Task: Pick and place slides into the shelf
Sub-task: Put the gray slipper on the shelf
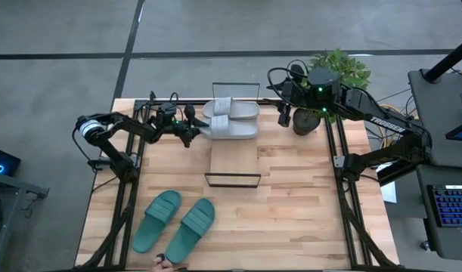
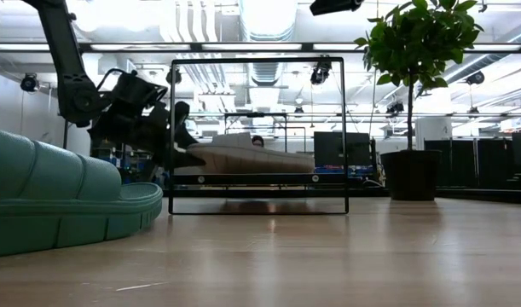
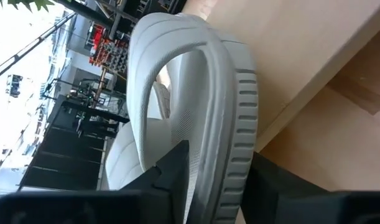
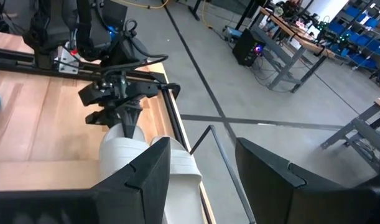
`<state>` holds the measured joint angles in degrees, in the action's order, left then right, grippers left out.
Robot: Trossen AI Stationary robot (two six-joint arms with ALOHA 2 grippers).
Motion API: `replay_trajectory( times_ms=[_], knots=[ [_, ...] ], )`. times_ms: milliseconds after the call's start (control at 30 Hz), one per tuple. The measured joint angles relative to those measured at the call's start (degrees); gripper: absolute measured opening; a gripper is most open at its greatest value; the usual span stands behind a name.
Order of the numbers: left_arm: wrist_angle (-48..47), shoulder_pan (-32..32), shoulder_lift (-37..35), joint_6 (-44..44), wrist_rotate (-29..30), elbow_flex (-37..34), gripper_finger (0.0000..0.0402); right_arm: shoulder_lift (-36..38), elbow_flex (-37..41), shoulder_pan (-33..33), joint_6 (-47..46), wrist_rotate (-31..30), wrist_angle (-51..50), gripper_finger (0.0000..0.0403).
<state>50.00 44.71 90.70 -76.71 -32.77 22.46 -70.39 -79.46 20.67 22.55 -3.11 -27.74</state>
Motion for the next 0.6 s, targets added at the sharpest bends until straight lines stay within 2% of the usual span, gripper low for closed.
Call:
replay_trajectory(
  times_ms=[267,367,600],
  knots=[
    [-0.1,-0.1,0.0,7.3,0.5,-0.1,0.0165,0.0,0.0,0.0,0.0,0.0,0.1,0.0173],
    [-2.3,-0.2,-0.1,7.6,1.3,-0.3,0.0186,0.0,0.0,0.0,0.0,0.0,0.1,0.0173],
    [-3.4,-0.2,-0.1,11.9,4.3,-0.3,0.0203,0.0,0.0,0.0,0.0,0.0,0.1,0.0173]
  ],
)
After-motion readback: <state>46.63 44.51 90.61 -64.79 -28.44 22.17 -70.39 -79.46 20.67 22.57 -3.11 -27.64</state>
